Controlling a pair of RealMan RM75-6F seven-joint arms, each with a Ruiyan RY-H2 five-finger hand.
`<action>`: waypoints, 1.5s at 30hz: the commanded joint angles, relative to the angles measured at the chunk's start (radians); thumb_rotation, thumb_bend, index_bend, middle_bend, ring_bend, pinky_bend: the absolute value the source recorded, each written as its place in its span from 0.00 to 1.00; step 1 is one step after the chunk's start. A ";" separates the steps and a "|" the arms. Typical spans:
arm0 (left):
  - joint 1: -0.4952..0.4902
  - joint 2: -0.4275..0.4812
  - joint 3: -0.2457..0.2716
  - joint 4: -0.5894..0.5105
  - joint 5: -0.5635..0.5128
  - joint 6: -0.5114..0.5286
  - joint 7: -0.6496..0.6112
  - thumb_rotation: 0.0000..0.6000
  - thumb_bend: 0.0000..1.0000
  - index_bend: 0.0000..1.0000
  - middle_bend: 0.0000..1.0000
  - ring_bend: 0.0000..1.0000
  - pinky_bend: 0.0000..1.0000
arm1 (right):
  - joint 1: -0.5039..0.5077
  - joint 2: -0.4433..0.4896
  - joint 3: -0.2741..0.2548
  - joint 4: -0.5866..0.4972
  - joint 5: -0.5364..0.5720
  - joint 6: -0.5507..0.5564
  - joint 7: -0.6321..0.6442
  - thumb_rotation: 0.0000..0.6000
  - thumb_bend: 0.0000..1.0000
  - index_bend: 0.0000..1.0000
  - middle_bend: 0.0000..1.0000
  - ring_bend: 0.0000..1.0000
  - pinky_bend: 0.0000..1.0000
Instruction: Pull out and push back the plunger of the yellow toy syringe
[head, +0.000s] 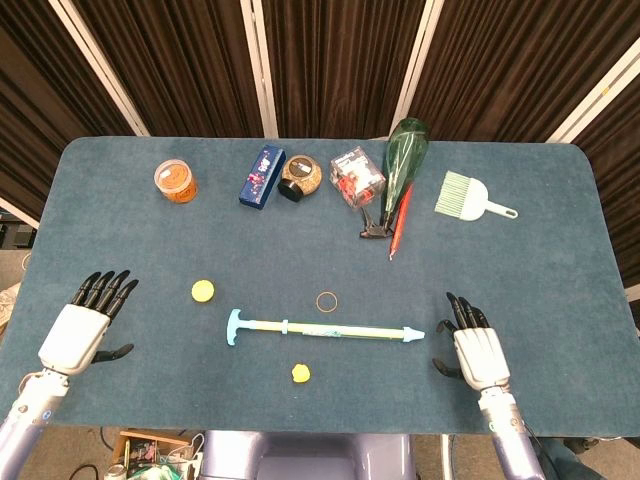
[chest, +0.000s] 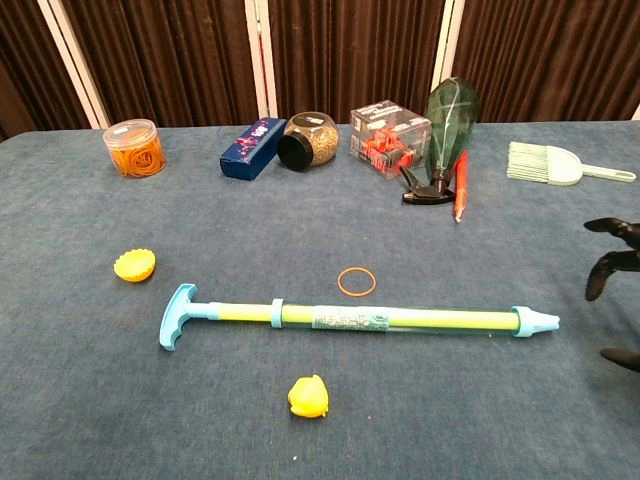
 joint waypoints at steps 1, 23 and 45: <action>-0.016 -0.023 -0.010 0.036 -0.016 -0.012 0.000 1.00 0.04 0.05 0.00 0.00 0.07 | 0.017 -0.031 0.008 0.028 0.002 0.004 0.009 0.89 0.25 0.40 0.00 0.00 0.15; -0.068 -0.084 0.000 0.205 -0.038 -0.024 -0.072 1.00 0.04 0.05 0.00 0.00 0.07 | 0.102 -0.180 0.019 0.077 0.043 -0.024 -0.037 0.89 0.25 0.44 0.00 0.00 0.15; -0.097 -0.106 0.011 0.280 -0.072 -0.043 -0.130 1.00 0.04 0.05 0.00 0.00 0.07 | 0.164 -0.234 0.021 0.156 0.076 -0.067 -0.012 1.00 0.37 0.57 0.00 0.00 0.15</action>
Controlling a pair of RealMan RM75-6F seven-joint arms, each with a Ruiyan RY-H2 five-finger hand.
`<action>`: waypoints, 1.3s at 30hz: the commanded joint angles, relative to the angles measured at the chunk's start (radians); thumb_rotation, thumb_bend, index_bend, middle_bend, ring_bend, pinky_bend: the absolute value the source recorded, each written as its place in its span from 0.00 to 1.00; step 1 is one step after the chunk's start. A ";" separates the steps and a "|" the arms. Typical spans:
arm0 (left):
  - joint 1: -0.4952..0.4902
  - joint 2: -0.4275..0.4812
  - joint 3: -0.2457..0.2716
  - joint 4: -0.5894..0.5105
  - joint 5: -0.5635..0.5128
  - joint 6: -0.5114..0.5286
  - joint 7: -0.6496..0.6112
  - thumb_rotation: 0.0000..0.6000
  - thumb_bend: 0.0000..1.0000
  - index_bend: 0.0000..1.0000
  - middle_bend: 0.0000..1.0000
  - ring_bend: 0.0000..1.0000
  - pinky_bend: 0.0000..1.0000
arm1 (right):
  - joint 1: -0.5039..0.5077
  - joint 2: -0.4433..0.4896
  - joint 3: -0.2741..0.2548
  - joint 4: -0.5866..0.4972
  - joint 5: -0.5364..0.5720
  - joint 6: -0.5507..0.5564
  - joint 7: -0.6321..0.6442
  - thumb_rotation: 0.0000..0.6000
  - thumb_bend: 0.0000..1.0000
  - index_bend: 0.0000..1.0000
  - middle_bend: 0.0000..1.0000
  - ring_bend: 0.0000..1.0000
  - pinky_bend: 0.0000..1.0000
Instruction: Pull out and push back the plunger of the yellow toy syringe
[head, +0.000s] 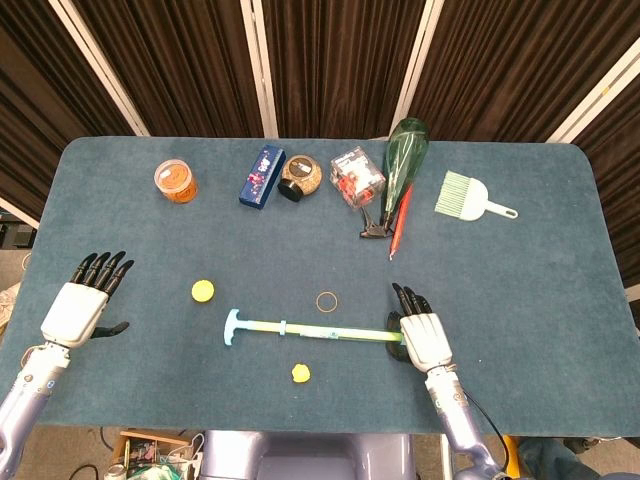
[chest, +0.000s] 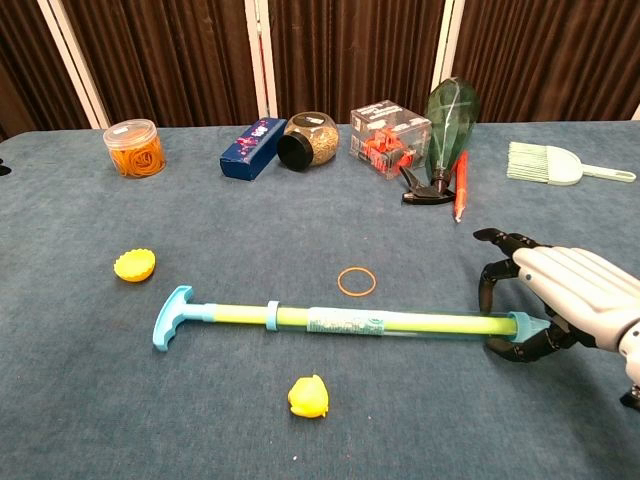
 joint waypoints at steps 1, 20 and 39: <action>-0.001 -0.002 0.002 0.005 -0.004 -0.002 -0.003 1.00 0.04 0.05 0.00 0.00 0.07 | 0.005 -0.004 0.001 0.005 0.003 -0.001 0.002 1.00 0.37 0.58 0.00 0.00 0.15; -0.031 -0.049 0.028 0.032 -0.008 -0.039 -0.142 1.00 0.07 0.24 0.00 0.00 0.07 | 0.002 0.043 0.006 -0.073 0.020 0.049 -0.024 1.00 0.67 0.96 0.01 0.00 0.15; -0.178 -0.375 0.018 0.168 0.060 -0.019 -0.447 1.00 0.18 0.29 0.00 0.00 0.07 | -0.025 0.158 -0.003 -0.255 0.012 0.133 -0.061 1.00 0.66 0.96 0.02 0.00 0.15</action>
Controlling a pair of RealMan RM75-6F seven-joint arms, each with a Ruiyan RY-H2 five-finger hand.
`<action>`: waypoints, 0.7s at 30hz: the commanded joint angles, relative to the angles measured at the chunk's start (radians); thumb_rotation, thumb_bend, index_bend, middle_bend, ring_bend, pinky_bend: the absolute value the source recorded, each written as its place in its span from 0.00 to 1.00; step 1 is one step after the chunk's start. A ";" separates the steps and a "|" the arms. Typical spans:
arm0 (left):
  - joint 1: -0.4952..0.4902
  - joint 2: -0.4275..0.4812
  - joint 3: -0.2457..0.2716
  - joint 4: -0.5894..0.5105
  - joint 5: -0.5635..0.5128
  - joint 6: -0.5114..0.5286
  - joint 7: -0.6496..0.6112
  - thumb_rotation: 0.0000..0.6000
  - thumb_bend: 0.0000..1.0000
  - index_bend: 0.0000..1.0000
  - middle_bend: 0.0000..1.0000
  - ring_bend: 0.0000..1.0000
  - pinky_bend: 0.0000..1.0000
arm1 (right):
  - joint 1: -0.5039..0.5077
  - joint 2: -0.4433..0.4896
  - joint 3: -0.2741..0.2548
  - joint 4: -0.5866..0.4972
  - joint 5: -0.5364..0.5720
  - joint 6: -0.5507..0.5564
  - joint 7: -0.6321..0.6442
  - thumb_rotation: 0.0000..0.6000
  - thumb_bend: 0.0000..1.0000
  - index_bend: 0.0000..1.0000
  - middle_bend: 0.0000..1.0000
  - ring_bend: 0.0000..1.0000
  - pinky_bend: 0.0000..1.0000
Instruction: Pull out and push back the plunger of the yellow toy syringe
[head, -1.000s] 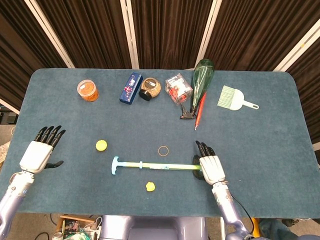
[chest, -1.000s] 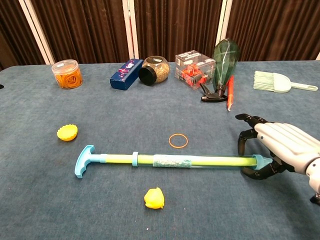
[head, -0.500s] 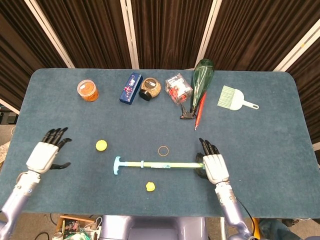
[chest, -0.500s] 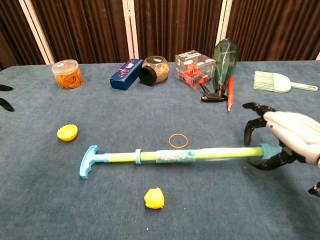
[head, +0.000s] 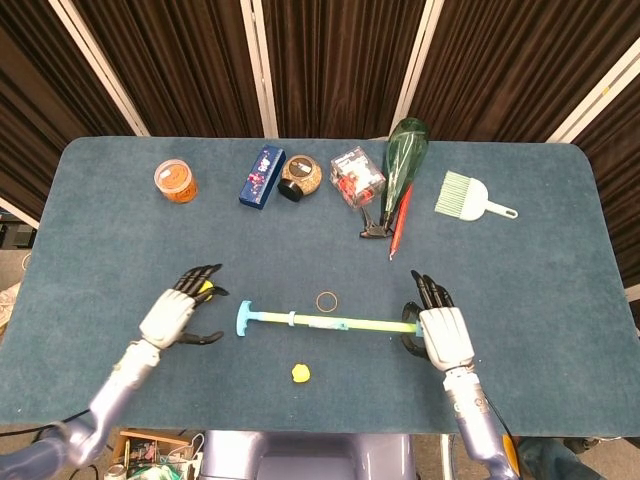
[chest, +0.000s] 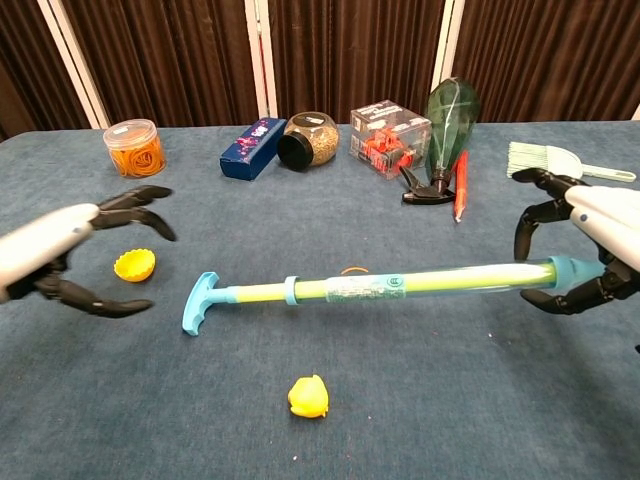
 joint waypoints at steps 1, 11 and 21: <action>-0.033 -0.054 -0.008 0.045 -0.003 -0.019 -0.012 1.00 0.18 0.29 0.00 0.00 0.07 | 0.000 0.006 0.002 -0.006 0.005 0.005 0.000 1.00 0.66 0.96 0.02 0.00 0.15; -0.084 -0.167 -0.013 0.173 -0.025 -0.052 -0.053 1.00 0.19 0.29 0.00 0.00 0.07 | 0.001 0.017 0.001 -0.012 0.021 0.015 -0.005 1.00 0.65 0.96 0.01 0.00 0.15; -0.134 -0.255 -0.007 0.287 -0.037 -0.088 -0.111 1.00 0.20 0.31 0.00 0.00 0.07 | 0.000 0.030 -0.002 -0.022 0.022 0.027 0.005 1.00 0.65 0.96 0.01 0.00 0.15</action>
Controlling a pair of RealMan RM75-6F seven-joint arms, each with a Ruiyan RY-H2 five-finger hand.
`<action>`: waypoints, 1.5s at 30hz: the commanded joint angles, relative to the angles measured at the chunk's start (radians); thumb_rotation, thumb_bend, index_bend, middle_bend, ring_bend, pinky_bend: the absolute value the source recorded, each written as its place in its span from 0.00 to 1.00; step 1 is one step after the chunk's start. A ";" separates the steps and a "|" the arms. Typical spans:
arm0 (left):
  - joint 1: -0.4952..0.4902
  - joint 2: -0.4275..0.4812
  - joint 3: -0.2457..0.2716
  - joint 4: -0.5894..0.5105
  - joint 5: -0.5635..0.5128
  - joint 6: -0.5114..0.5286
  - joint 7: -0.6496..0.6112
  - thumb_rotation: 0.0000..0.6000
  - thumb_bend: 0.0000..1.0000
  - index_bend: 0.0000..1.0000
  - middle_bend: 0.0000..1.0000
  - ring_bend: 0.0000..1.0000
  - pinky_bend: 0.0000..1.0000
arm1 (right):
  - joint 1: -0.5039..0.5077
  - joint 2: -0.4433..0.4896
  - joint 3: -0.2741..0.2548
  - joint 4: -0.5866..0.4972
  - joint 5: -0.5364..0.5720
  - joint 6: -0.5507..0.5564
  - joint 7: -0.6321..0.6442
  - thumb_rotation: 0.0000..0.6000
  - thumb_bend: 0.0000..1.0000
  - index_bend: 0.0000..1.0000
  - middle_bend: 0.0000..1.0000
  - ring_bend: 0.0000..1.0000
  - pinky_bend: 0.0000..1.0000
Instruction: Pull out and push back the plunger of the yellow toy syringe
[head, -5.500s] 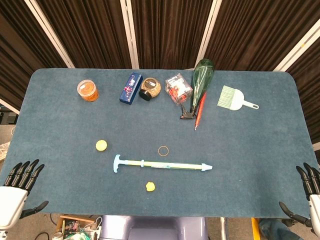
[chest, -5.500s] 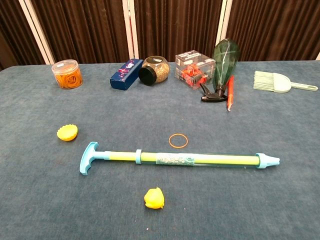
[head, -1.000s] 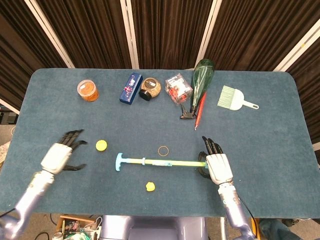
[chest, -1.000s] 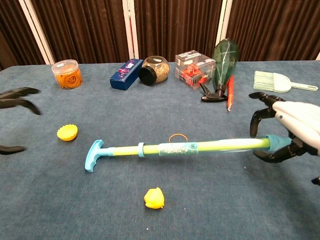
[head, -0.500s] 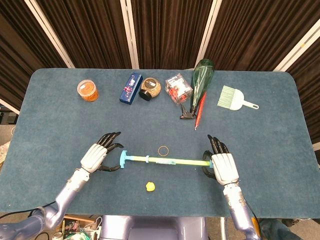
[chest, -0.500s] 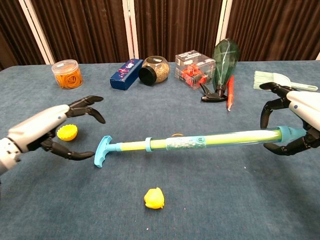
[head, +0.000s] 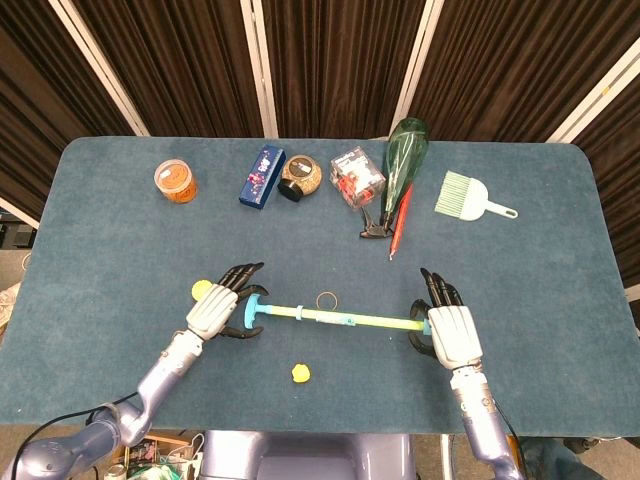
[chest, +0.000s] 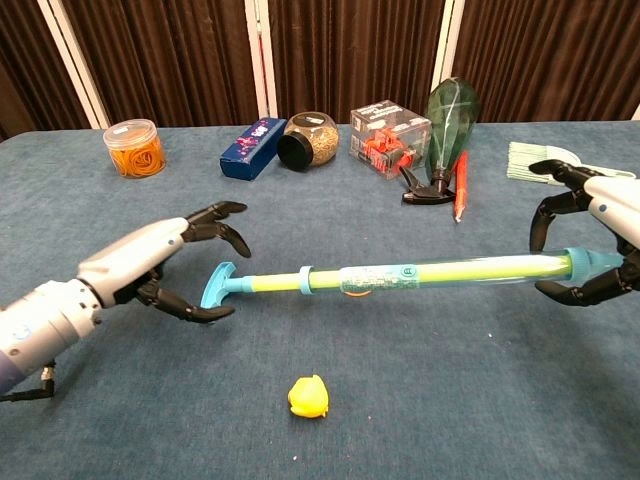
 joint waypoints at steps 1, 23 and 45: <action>-0.014 -0.027 0.002 0.033 -0.012 -0.025 -0.010 1.00 0.20 0.31 0.00 0.00 0.07 | 0.000 0.004 0.001 -0.002 0.000 0.004 0.003 1.00 0.65 0.96 0.01 0.00 0.15; -0.031 -0.097 -0.006 0.159 -0.062 -0.023 0.024 1.00 0.61 0.67 0.02 0.00 0.07 | -0.012 0.055 0.000 -0.046 -0.004 0.047 -0.011 1.00 0.65 0.96 0.01 0.00 0.15; 0.075 0.188 0.052 -0.122 -0.008 0.229 0.130 1.00 0.64 0.72 0.07 0.00 0.07 | -0.052 0.165 0.041 -0.097 0.032 0.116 0.027 1.00 0.65 0.98 0.02 0.00 0.15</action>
